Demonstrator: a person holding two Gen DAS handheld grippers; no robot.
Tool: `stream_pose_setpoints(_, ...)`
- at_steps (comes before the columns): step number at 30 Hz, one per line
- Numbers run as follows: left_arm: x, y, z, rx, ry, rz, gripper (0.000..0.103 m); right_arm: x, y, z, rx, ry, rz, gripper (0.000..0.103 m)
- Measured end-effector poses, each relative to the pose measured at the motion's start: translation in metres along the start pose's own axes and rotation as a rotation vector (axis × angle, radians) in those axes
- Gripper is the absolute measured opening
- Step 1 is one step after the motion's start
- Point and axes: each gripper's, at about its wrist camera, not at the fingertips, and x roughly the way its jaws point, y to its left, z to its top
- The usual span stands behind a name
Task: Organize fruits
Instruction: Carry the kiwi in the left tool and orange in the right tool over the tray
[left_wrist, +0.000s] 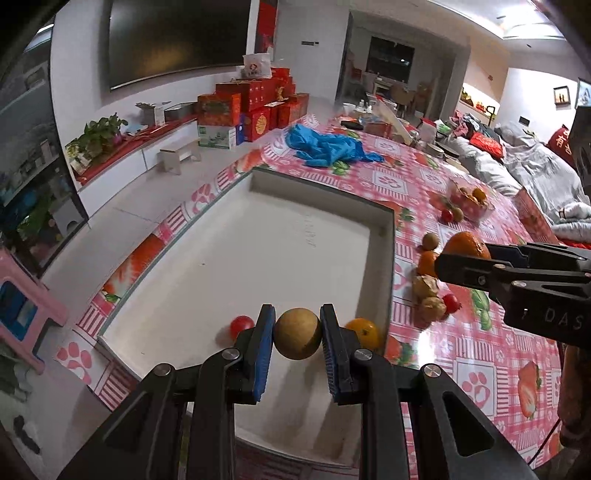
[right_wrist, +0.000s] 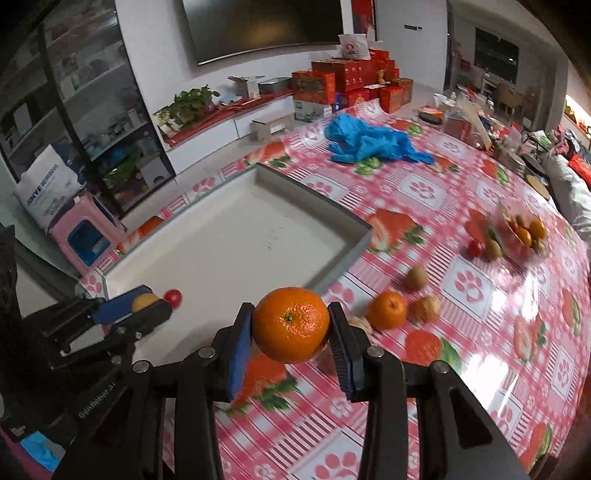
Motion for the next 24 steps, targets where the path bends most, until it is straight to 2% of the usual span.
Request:
stream_pose_setpoints(7, 0.008, 0.010, -0.002, -0.020, 0.005, -0.004, 0.026, 0.021, 0.023, 0.004, -0.035, 0.031, 0.009, 0.043)
stream_pose_setpoints(18, 0.026, 0.021, -0.002, -0.033, 0.007, 0.030, 0.026, 0.055, 0.031, 0.007, -0.056, 0.090, -0.009, 0.043)
stream_pose_setpoints(24, 0.032, 0.021, -0.003, -0.030, 0.011, 0.025, 0.026, 0.068, 0.036, 0.008, -0.071, 0.114, -0.013, 0.043)
